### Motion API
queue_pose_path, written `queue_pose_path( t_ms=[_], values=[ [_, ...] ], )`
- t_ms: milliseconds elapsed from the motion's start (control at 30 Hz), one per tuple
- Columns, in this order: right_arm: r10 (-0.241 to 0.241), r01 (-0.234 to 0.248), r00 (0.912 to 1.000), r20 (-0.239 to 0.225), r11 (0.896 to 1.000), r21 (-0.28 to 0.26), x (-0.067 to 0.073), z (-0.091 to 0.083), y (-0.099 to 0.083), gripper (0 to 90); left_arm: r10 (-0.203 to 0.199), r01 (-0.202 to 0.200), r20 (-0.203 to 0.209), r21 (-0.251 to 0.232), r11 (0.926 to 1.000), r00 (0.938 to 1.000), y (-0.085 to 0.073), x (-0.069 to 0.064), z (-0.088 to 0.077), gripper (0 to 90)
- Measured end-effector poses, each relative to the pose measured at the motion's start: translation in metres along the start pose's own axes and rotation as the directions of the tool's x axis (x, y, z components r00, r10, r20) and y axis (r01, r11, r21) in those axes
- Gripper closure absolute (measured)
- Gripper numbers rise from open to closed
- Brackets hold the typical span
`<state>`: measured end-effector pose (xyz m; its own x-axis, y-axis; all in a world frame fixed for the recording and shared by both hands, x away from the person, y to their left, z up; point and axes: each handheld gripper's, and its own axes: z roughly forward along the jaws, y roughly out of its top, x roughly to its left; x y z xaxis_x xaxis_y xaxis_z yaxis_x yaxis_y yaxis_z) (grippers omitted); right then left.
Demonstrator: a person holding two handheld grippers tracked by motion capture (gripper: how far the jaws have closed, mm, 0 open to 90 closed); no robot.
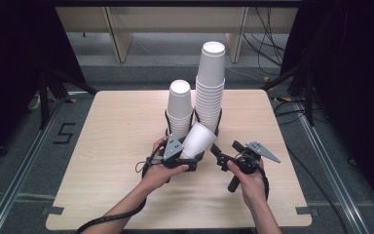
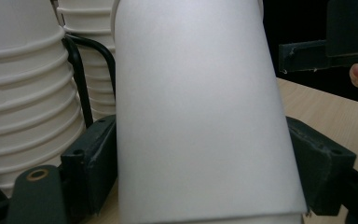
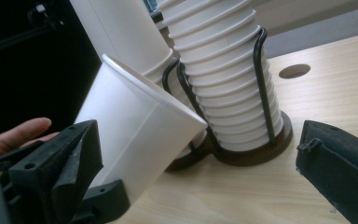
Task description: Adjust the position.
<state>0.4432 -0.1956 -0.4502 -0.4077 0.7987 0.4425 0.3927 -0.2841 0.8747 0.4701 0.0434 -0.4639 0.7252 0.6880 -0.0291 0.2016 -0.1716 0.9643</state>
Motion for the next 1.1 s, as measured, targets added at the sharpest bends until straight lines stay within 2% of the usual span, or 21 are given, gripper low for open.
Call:
queue_pose_path(
  t_ms=[33, 67, 100, 133, 167, 200, 267, 400, 433, 533, 567, 600, 700, 800, 1100],
  values=[
    [0.000, 0.000, 1.0000, 0.000, 1.000, 0.000, 0.000, 0.000, 0.000, 1.1, 0.000, 0.000, 0.000, 0.000, 1.0000, 1.0000, 0.000, 0.000, 0.000, 19.2],
    [0.049, -0.049, 0.9986, -0.017, 0.999, -0.003, 0.000, 0.002, -0.001, 0.8, 0.009, -0.009, -0.002, 0.001, 1.0000, 1.0000, 0.001, -0.001, 0.002, 19.2],
    [0.046, -0.046, 0.9988, -0.014, 0.999, -0.004, -0.001, 0.002, -0.001, 0.8, 0.009, -0.009, -0.002, 0.001, 1.0000, 1.0000, 0.001, -0.001, 0.002, 19.2],
    [0.075, -0.075, 0.9971, -0.010, 0.997, 0.004, 0.000, 0.003, 0.000, 0.7, 0.016, -0.016, -0.002, 0.002, 0.9999, 0.9999, 0.002, -0.002, 0.004, 19.2],
    [0.082, -0.082, 0.9964, -0.017, 0.997, 0.001, -0.001, 0.003, 0.000, 0.7, 0.020, -0.020, 0.001, 0.001, 0.9998, 0.9998, 0.003, -0.002, 0.006, 19.2],
    [0.119, -0.118, 0.9925, -0.028, 0.993, 0.003, 0.000, 0.004, 0.001, 0.7, 0.025, -0.025, 0.000, 0.001, 0.9997, 0.9997, 0.004, -0.002, 0.007, 19.2],
    [0.155, -0.155, 0.9870, -0.041, 0.988, -0.002, 0.000, 0.005, 0.001, 0.7, 0.035, -0.035, 0.000, 0.003, 0.9994, 0.9994, 0.005, -0.002, 0.009, 19.2],
    [0.188, -0.187, 0.9811, -0.046, 0.982, 0.009, 0.002, 0.007, 0.004, 0.6, 0.041, -0.041, 0.000, -0.005, 0.9992, 0.9992, 0.008, -0.003, 0.013, 19.2],
    [0.201, -0.201, 0.9766, -0.077, 0.980, 0.008, 0.001, 0.010, 0.004, 0.5, 0.046, -0.046, 0.001, -0.003, 0.9989, 0.9989, 0.010, -0.004, 0.014, 19.2],
    [0.234, -0.234, 0.9689, -0.080, 0.972, 0.013, 0.001, 0.014, 0.005, 0.5, 0.049, -0.049, 0.001, -0.007, 0.9988, 0.9988, 0.012, -0.006, 0.016, 19.2],
    [0.234, -0.234, 0.9689, -0.080, 0.972, 0.013, 0.001, 0.014, 0.005, 0.5, 0.049, -0.049, 0.001, -0.007, 0.9988, 0.9988, 0.012, -0.006, 0.016, 19.2],
    [0.258, -0.257, 0.9629, -0.080, 0.966, 0.019, 0.000, 0.015, 0.005, 0.5, 0.052, -0.052, 0.003, -0.008, 0.9986, 0.9986, 0.012, -0.007, 0.017, 19.2],
    [0.263, -0.262, 0.9614, -0.080, 0.965, 0.020, -0.001, 0.017, 0.004, 0.5, 0.055, -0.055, 0.004, -0.005, 0.9985, 0.9985, 0.012, -0.009, 0.019, 19.2],
    [0.251, -0.250, 0.9657, -0.068, 0.968, 0.023, -0.001, 0.017, 0.003, 0.5, 0.055, -0.055, 0.009, -0.005, 0.9984, 0.9984, 0.012, -0.010, 0.020, 19.2],
    [0.246, -0.245, 0.9677, -0.054, 0.969, 0.034, 0.000, 0.021, 0.004, 0.5, 0.058, -0.058, 0.015, -0.006, 0.9983, 0.9982, 0.009, -0.013, 0.021, 19.1]
  ],
)
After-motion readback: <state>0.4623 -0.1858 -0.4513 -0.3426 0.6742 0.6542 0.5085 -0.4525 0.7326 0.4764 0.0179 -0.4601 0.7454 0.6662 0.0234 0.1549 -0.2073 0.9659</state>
